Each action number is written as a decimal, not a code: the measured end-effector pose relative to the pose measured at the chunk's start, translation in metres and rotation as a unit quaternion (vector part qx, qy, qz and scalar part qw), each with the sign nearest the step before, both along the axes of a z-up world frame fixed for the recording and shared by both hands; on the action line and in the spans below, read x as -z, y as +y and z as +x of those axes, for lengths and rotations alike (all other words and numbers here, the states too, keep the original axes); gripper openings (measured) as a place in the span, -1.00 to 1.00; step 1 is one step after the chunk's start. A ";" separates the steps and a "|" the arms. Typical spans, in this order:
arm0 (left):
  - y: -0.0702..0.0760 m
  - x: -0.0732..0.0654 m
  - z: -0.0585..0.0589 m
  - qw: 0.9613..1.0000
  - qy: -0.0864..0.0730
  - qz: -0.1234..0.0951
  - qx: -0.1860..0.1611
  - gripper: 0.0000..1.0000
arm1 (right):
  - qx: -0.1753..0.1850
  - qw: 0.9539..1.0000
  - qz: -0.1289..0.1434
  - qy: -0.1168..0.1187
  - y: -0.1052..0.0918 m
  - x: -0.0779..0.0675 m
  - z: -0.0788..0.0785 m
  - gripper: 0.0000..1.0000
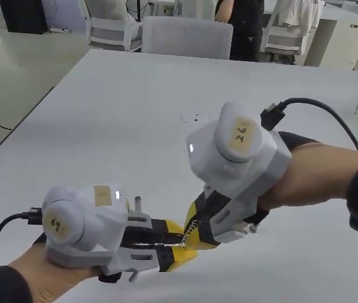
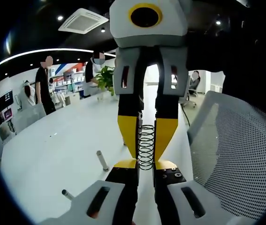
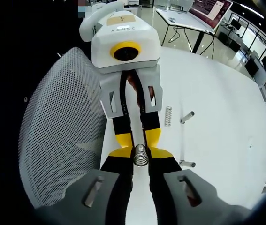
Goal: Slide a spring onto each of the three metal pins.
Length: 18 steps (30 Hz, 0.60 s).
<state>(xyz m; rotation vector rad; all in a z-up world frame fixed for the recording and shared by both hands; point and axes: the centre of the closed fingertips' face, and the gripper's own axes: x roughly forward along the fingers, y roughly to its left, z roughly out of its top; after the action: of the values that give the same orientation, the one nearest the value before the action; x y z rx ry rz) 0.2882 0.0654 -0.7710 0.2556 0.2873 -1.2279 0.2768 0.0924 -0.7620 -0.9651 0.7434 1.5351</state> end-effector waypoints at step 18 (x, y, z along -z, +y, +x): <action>0.016 0.007 0.008 1.000 0.004 0.005 -0.029 -0.66 | 0.012 1.000 -0.018 -0.011 -0.010 0.004 0.015 -0.74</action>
<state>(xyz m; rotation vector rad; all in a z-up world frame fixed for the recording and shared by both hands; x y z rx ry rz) 0.2961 0.0810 -0.7779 0.2488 0.3059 -1.1714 0.2914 0.0827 -0.7664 -0.9937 0.7674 1.4921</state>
